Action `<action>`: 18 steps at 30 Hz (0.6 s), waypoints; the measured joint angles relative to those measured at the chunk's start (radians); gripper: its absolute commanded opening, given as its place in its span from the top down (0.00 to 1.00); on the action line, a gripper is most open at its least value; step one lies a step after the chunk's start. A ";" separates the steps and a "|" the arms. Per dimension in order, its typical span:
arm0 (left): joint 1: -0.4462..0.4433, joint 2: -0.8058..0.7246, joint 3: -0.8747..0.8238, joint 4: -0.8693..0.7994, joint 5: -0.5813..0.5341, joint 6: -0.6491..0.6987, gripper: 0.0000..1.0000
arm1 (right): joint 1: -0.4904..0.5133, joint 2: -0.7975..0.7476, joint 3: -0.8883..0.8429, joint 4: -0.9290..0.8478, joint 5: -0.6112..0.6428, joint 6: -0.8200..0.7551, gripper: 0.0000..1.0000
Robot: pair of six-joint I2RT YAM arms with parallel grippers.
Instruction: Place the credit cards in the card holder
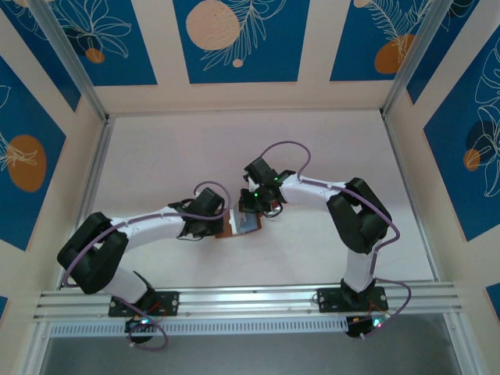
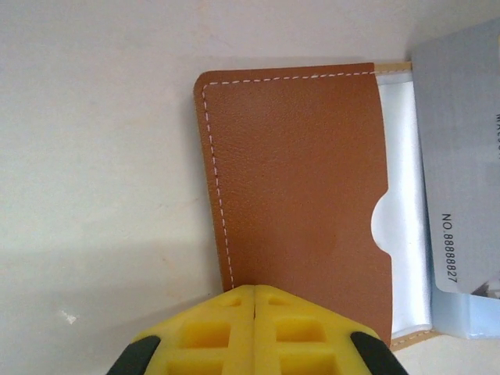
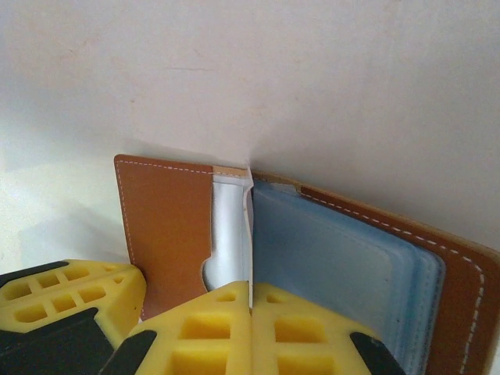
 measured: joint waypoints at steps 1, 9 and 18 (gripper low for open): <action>0.000 0.000 0.000 -0.002 -0.002 0.000 0.97 | 0.000 0.000 0.000 0.001 -0.002 0.000 1.00; 0.000 0.000 -0.006 -0.008 -0.010 0.000 0.97 | 0.000 -0.029 -0.013 -0.005 -0.022 -0.024 1.00; -0.007 0.000 -0.006 -0.010 -0.017 0.000 0.98 | -0.008 -0.132 0.086 -0.159 0.086 -0.099 1.00</action>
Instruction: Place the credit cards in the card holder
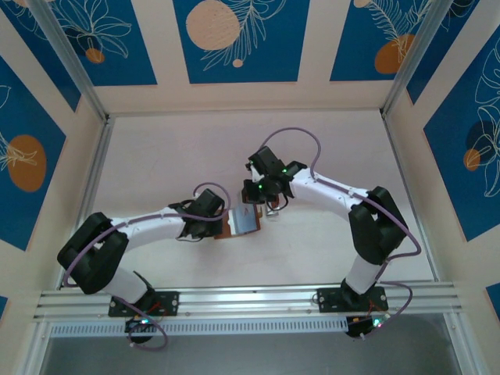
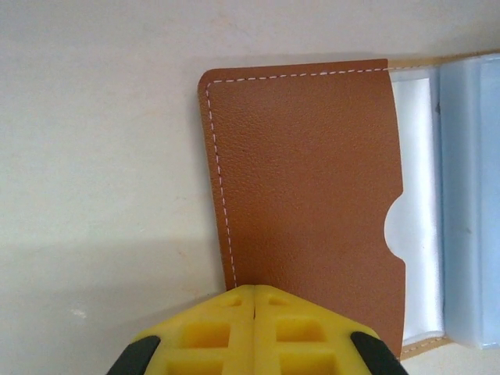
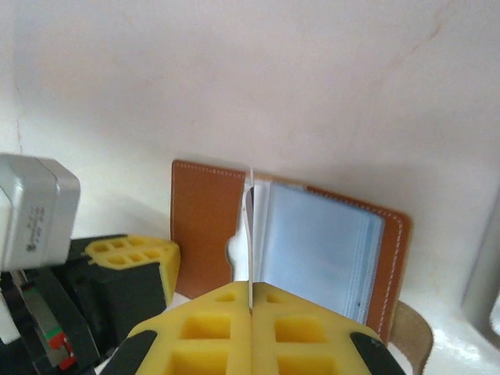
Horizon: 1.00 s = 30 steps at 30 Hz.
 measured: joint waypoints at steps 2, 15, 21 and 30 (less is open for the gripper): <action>-0.003 0.000 0.000 -0.001 0.000 0.000 0.97 | -0.005 0.016 0.023 -0.019 0.021 -0.012 1.00; -0.020 -0.007 0.000 -0.031 0.000 0.000 0.98 | -0.016 0.103 0.039 -0.032 -0.069 -0.039 1.00; -0.024 -0.008 0.008 -0.067 -0.007 0.000 0.98 | -0.036 0.108 -0.009 0.062 -0.190 -0.039 1.00; -0.031 -0.012 0.035 -0.121 -0.018 0.001 0.97 | -0.069 0.172 -0.027 0.137 -0.257 -0.040 1.00</action>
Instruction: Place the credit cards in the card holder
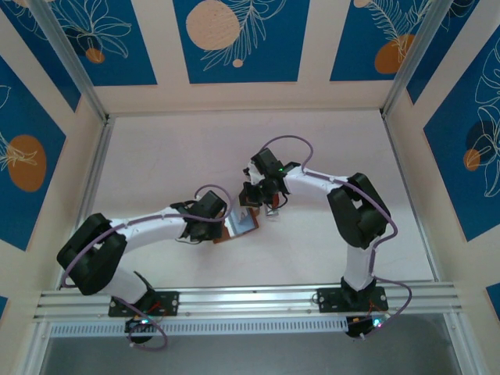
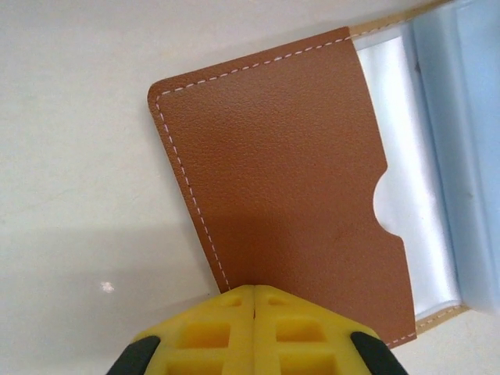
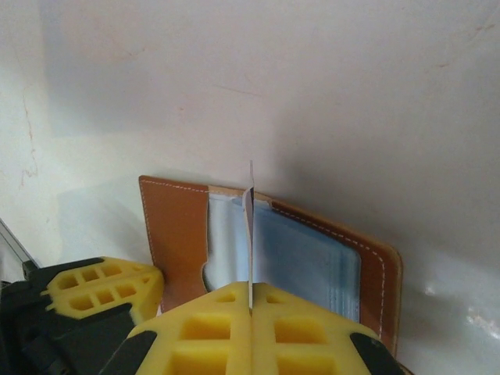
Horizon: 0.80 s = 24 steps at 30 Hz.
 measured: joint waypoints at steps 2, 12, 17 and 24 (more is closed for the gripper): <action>-0.001 -0.018 0.019 -0.026 -0.002 0.000 0.96 | -0.005 0.006 -0.003 0.005 0.000 0.000 1.00; -0.002 0.001 0.207 -0.076 -0.041 0.007 0.94 | -0.018 0.006 -0.020 0.007 0.000 0.000 1.00; -0.002 0.146 0.243 -0.066 -0.033 0.022 0.96 | -0.026 0.006 -0.019 -0.003 0.006 -0.001 1.00; 0.000 0.188 0.212 -0.051 -0.030 0.022 0.97 | -0.030 -0.034 -0.006 -0.083 0.073 -0.027 1.00</action>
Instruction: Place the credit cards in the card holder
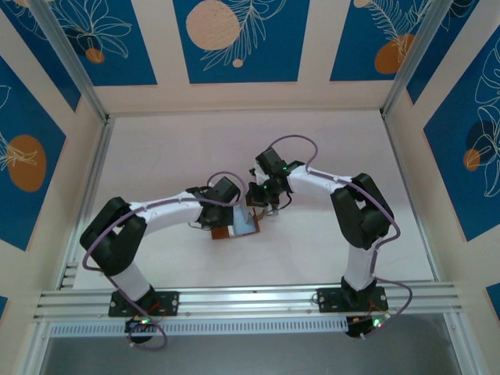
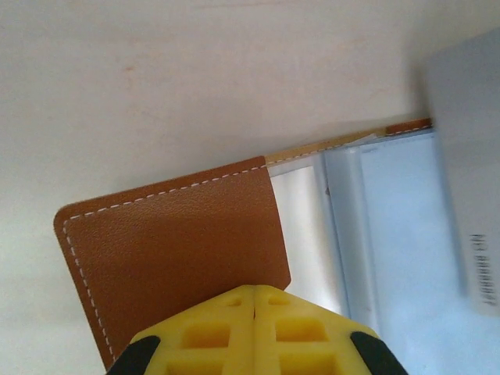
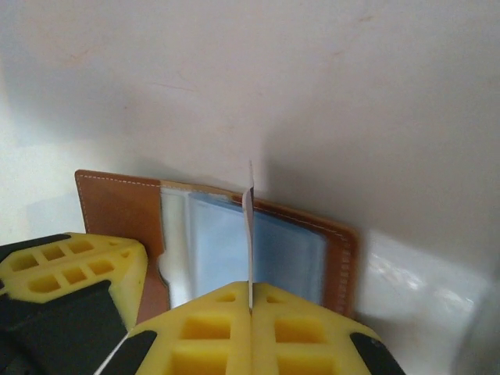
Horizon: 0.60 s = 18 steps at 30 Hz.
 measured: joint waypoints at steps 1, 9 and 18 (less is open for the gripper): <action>0.000 0.000 -0.007 0.002 0.000 0.000 0.97 | 0.000 -0.006 0.007 -0.012 0.012 -0.004 1.00; 0.000 0.000 -0.035 0.023 0.000 0.000 0.97 | 0.000 -0.019 0.041 -0.057 0.088 -0.026 1.00; 0.000 0.001 -0.042 0.049 0.005 0.000 0.97 | 0.031 -0.008 0.044 -0.077 0.130 -0.029 1.00</action>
